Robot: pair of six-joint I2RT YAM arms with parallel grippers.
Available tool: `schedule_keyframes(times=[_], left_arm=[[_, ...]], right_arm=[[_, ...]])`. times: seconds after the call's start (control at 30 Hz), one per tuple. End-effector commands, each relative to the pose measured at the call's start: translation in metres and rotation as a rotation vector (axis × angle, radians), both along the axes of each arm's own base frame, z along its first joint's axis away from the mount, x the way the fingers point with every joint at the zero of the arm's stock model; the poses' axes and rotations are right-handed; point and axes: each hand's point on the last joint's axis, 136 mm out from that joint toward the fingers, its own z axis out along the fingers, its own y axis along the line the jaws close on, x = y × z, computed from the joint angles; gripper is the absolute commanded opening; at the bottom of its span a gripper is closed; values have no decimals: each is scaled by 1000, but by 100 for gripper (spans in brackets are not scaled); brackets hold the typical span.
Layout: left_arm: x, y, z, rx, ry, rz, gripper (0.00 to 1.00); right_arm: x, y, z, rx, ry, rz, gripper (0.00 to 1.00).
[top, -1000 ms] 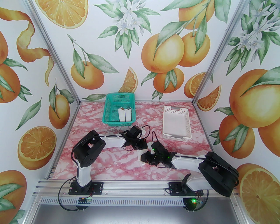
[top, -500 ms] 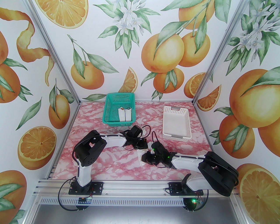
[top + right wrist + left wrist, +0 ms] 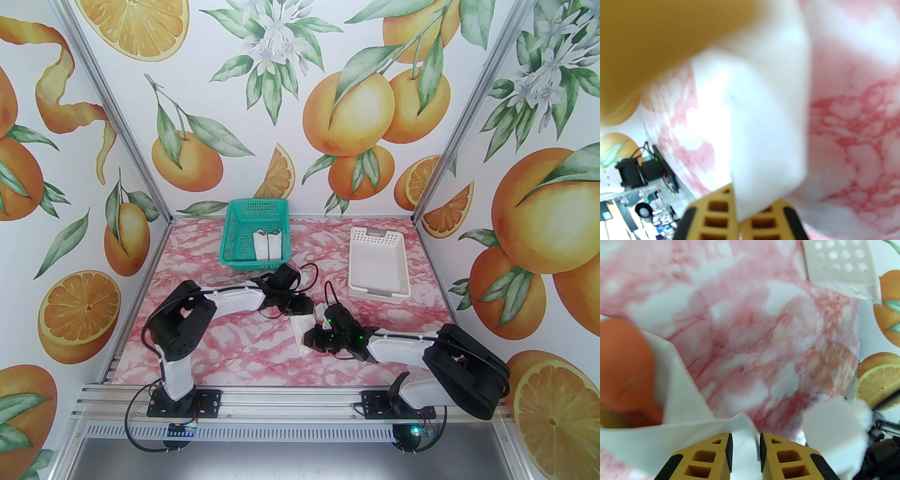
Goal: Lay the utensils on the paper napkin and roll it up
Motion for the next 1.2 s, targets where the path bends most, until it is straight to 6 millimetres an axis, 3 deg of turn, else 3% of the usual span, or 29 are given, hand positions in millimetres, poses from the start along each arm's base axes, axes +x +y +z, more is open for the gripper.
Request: schedule_keyframes(times=[0.0, 0.23, 0.47, 0.77, 1.17], left_arm=[[13, 8, 63, -90, -150, -1, 32], [-1, 56, 48, 6, -123, 64, 42], [-30, 75, 11, 14, -15, 111, 47], [-44, 70, -15, -17, 59, 117, 52], [-35, 58, -25, -17, 61, 125, 56]], right_arm=[[-26, -19, -31, -95, 112, 11, 0], [-30, -24, -36, -108, 140, -5, 0], [-33, -27, -40, -116, 156, -15, 0], [-34, -28, -41, -119, 165, -18, 0], [-37, -31, -45, -135, 178, -18, 0]])
